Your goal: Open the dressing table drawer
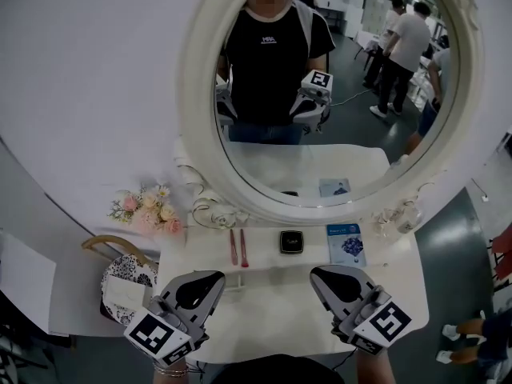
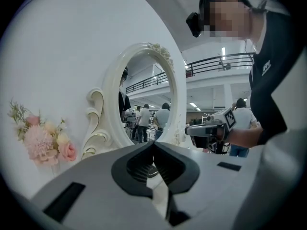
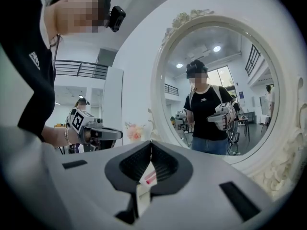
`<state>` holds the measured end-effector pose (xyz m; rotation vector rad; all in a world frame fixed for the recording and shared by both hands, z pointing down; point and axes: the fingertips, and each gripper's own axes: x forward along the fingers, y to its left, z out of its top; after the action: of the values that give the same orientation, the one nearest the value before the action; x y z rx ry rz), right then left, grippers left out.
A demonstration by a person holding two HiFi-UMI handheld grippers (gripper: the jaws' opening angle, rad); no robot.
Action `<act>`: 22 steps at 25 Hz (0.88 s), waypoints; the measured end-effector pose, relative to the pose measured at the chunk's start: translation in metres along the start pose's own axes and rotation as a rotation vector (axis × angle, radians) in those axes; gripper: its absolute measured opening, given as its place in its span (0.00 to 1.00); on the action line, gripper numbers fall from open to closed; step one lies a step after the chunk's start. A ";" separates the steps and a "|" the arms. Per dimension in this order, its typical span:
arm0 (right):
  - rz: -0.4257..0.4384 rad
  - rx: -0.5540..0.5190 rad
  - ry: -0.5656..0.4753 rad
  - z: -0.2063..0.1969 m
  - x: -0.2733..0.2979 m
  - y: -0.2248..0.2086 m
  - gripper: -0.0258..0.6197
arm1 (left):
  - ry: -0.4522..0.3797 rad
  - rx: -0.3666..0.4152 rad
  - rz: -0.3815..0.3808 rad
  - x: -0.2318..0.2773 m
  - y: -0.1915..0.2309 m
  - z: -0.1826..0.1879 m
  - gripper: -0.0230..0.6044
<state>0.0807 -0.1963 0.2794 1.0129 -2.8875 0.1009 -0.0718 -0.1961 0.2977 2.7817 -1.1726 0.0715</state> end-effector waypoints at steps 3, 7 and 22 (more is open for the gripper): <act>-0.009 -0.005 -0.023 0.010 -0.003 -0.005 0.07 | -0.011 0.012 0.013 0.000 0.006 0.006 0.07; -0.044 -0.017 -0.044 0.020 -0.007 -0.014 0.07 | -0.031 0.025 0.024 0.001 0.011 0.013 0.07; -0.080 -0.080 -0.093 0.043 -0.020 -0.021 0.07 | -0.072 0.060 0.056 0.001 0.016 0.028 0.07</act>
<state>0.1071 -0.2044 0.2359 1.1460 -2.9013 -0.0685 -0.0824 -0.2117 0.2718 2.8250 -1.2859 0.0124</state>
